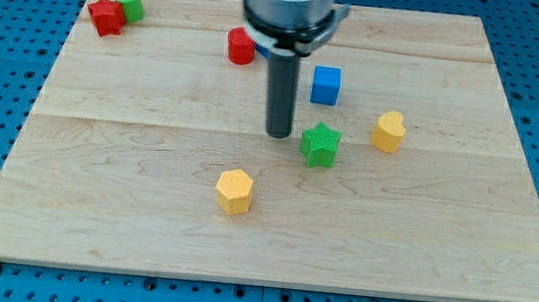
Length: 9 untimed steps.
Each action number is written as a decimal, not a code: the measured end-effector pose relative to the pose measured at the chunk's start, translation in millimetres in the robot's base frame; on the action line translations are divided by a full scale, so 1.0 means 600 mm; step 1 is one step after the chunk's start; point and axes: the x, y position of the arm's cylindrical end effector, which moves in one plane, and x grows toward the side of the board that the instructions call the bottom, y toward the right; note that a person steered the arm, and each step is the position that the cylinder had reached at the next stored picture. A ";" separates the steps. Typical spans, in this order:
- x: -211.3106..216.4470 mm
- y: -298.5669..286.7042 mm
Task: Move the red circle a bit up and left
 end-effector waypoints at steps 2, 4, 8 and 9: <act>0.042 0.065; 0.006 0.032; -0.205 -0.087; -0.208 -0.135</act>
